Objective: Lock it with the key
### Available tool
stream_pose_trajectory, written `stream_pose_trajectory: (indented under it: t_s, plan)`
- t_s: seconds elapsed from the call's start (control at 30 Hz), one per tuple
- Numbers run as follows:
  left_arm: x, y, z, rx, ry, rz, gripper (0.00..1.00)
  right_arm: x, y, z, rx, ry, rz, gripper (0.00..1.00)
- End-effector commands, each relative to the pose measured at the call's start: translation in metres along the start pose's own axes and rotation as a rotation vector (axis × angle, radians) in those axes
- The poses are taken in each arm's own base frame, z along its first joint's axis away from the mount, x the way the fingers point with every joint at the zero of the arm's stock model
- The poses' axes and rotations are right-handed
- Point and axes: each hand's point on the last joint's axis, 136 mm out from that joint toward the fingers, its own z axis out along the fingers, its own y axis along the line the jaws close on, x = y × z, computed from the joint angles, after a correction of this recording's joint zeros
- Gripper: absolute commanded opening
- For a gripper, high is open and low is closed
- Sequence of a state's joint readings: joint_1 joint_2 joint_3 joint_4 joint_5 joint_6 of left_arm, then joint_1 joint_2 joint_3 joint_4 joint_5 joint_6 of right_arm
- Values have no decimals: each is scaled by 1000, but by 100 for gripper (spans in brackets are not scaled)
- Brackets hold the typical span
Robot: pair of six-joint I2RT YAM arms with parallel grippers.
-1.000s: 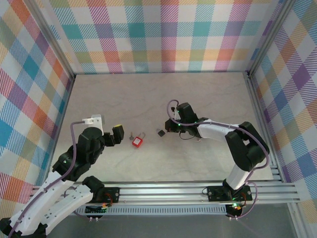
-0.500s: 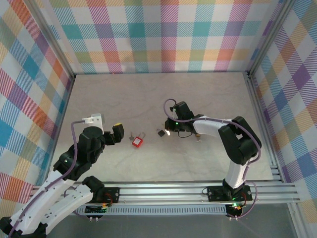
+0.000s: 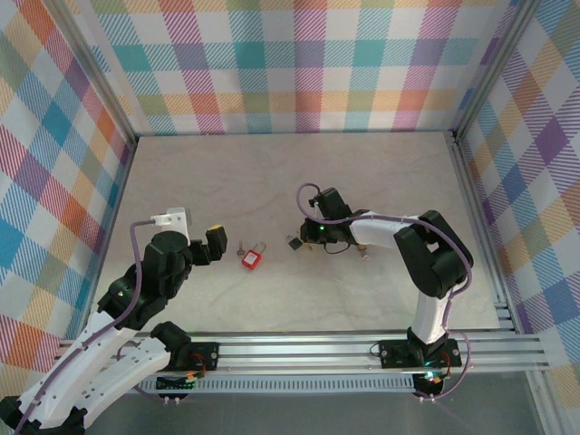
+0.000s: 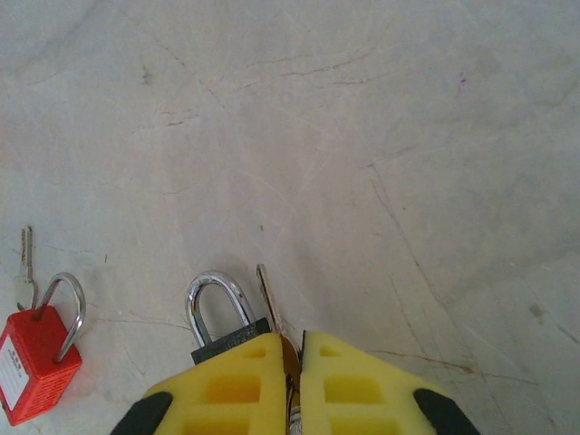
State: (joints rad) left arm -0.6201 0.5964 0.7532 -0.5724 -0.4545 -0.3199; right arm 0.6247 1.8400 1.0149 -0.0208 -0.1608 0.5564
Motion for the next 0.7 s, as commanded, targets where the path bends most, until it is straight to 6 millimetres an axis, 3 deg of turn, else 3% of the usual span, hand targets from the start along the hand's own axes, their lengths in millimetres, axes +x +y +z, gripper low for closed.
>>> stream_pose_trajectory:
  t_s: [0.0, 0.23, 0.53, 0.67]
  plan:
    - [-2, -2, 0, 8, -15, 16, 100, 0, 5, 4, -5, 13, -18, 11]
    - [-2, -2, 0, 10, -15, 18, 100, 1, 5, 4, 0, 18, -23, 16]
    - [-2, -2, 0, 9, -15, 19, 100, 3, 8, 1, 21, 21, -56, 35]
    - [-2, -2, 0, 9, -16, 20, 100, -1, 7, -12, 51, 0, -73, 44]
